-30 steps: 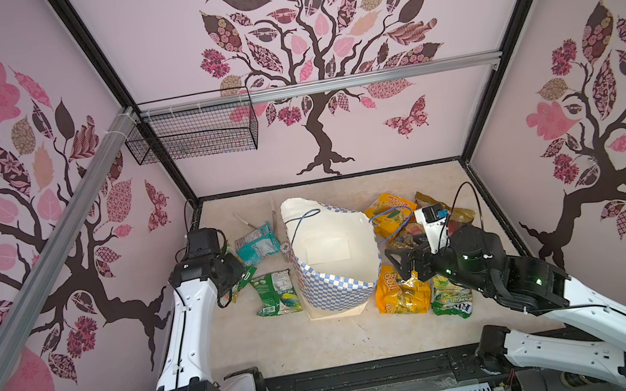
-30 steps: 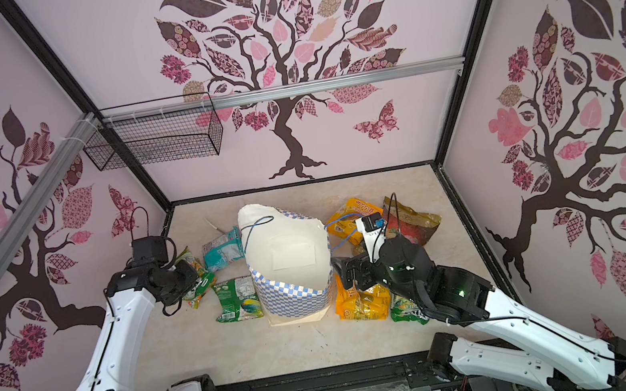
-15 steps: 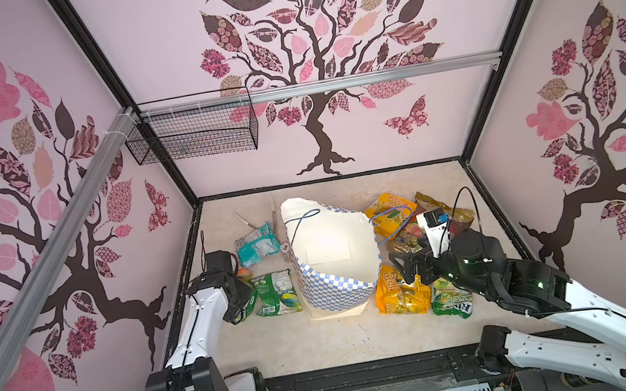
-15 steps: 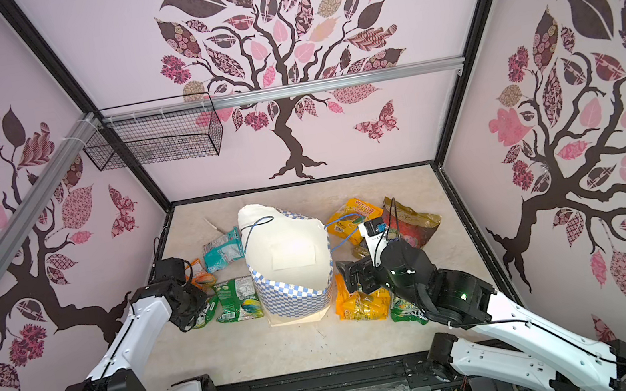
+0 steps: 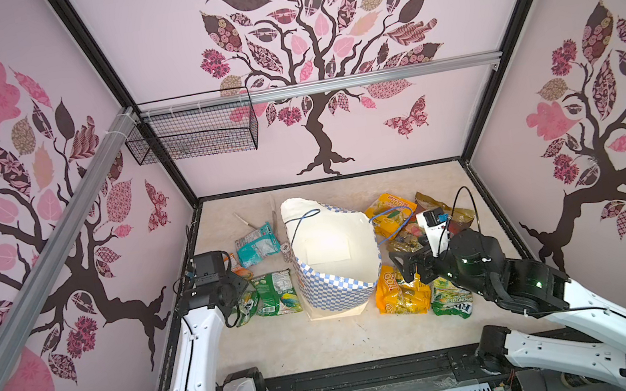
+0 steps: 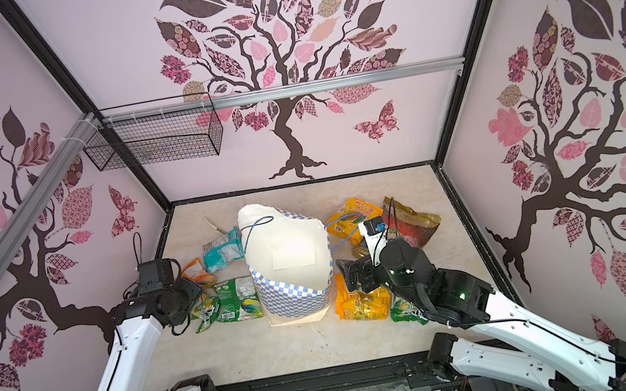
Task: Take the snacks out of the paper bag
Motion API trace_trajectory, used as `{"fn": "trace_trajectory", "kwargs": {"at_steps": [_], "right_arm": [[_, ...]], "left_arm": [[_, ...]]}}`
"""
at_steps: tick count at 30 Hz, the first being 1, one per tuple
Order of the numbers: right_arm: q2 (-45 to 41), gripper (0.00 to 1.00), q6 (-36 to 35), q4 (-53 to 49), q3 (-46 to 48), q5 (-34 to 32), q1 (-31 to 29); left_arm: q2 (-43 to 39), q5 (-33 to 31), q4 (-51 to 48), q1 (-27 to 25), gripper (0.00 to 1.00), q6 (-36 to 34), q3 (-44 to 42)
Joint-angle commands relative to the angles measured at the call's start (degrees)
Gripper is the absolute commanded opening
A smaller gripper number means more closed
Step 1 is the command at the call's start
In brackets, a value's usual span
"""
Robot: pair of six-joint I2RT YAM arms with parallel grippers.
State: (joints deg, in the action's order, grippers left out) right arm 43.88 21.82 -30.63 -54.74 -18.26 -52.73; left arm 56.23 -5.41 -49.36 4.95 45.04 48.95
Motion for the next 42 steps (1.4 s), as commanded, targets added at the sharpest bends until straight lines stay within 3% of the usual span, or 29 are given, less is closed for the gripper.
{"fn": "trace_trajectory", "kwargs": {"at_steps": [1,6,11,16,21,26,27,33,38,42], "right_arm": [[0.00,1.00,-0.72,1.57,-1.33,-1.32,0.19],[0.98,1.00,0.01,3.48,-0.98,-3.33,0.12],[3.37,1.00,-1.43,9.20,-2.87,-6.54,0.25],[6.68,1.00,-4.57,11.70,-6.75,-10.35,3.56],[7.45,1.00,-1.54,13.09,-7.21,1.89,21.23],[8.28,1.00,6.25,16.63,-0.99,19.73,46.62],[8.57,1.00,8.13,17.59,1.10,19.98,49.56],[12.51,1.00,9.57,24.70,12.92,10.02,50.44],[18.48,1.00,4.98,31.58,20.04,0.45,50.49],[20.11,1.00,-0.37,46.53,28.91,-4.33,50.60]], "left_arm": [[-3.38,-3.00,-2.19,-2.05,0.64,-0.64,5.75],[-6.53,-7.62,-4.26,-8.97,0.64,-0.83,12.36],[-8.72,-11.79,3.19,-14.98,0.64,2.07,9.58],[-5.02,-20.01,8.77,-19.74,0.69,-1.40,9.75],[-3.65,-23.30,19.61,-19.81,0.83,-9.15,6.24],[-4.53,-32.19,31.91,-19.67,0.95,-21.14,-1.51],[-4.80,-32.62,34.63,-19.56,0.96,-23.14,-3.78],[-3.67,-36.09,55.37,-17.78,0.98,-33.97,-19.73],[3.47,-28.47,72.79,-10.05,0.98,-34.68,-27.92],[10.01,-24.12,93.47,-9.50,0.98,-41.73,-35.60]]}}
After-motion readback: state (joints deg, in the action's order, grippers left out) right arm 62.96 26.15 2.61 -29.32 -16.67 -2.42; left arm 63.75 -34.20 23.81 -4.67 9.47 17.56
